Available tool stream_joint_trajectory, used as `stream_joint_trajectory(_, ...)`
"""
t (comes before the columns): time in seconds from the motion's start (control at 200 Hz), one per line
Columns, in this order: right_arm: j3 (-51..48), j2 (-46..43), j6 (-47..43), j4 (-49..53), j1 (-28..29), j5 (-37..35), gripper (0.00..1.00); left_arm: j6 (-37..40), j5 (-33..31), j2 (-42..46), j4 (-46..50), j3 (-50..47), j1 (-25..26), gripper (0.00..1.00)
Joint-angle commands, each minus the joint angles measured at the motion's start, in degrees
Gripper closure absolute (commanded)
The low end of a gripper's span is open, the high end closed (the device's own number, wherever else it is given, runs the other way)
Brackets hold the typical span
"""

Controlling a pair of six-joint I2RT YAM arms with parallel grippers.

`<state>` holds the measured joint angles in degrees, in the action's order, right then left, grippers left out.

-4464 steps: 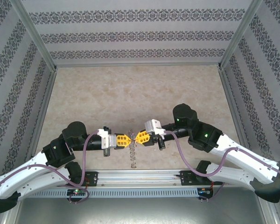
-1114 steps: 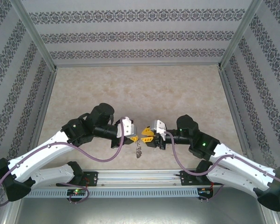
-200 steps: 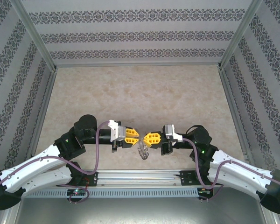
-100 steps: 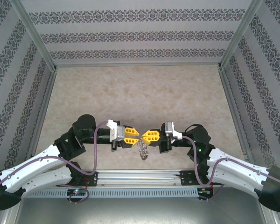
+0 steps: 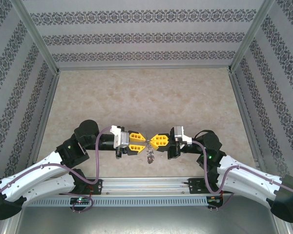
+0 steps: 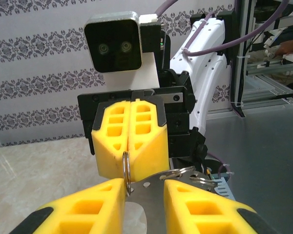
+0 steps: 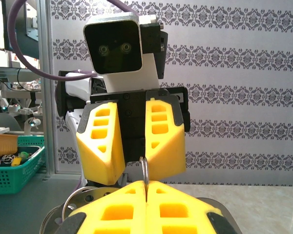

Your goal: Put the keys on the keyring

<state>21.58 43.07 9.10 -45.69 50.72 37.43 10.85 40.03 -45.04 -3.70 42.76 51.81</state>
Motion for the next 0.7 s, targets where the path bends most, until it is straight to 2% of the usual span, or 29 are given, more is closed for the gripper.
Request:
stream_joint_trajectory(0.0, -0.5, -0.1, 0.8, -3.0, -0.4, -0.2, 1.00, -0.3, 1.9, -0.6, -4.8, 1.0, 0.9, 0.73)
stream_joint_trajectory(0.195, -0.9, -0.4, 1.2, -3.5, -0.4, 0.0, 1.00, 0.1, 2.2, -2.5, -6.4, 1.4, 0.9, 0.75)
stream_joint_trajectory(0.26, -1.1, -0.9, 1.1, -3.4, -0.5, -0.2, 1.00, 0.5, 1.9, -2.9, -6.0, 1.5, 0.9, 0.81)
stream_joint_trajectory(0.375, -1.1, -1.3, 1.1, -2.6, -0.5, -0.7, 1.00, 1.6, 1.0, -2.8, -5.0, 1.8, 0.9, 1.00)
stream_joint_trajectory(0.43, -1.1, -1.6, 0.7, -1.5, -0.5, -1.4, 1.00, 3.1, 0.0, -2.4, -2.6, 2.6, 0.9, 1.00)
stream_joint_trajectory(0.455, -1.1, -1.9, 0.4, -0.5, -0.5, -1.8, 0.96, 4.1, -0.3, -2.5, -0.8, 3.1, 0.9, 1.00)
stream_joint_trajectory(0.515, -0.5, -3.2, -1.1, 3.7, -0.5, -3.5, 0.74, 6.6, -1.0, -2.9, 4.2, 5.2, 0.9, 1.00)
stream_joint_trajectory(0.555, 0.4, -4.4, -2.9, 9.1, -0.5, -4.7, 0.65, 8.4, -1.4, -3.5, 8.0, 6.9, 0.9, 1.00)
stream_joint_trajectory(0.614, 2.5, -6.5, -6.5, 17.6, -0.5, -6.2, 0.58, 11.2, -2.3, -4.4, 13.7, 9.4, 0.9, 1.00)
stream_joint_trajectory(0.694, 4.5, -8.8, -10.3, 27.0, -0.4, -7.9, 0.57, 14.4, -3.8, -5.8, 20.7, 12.5, 0.9, 1.00)
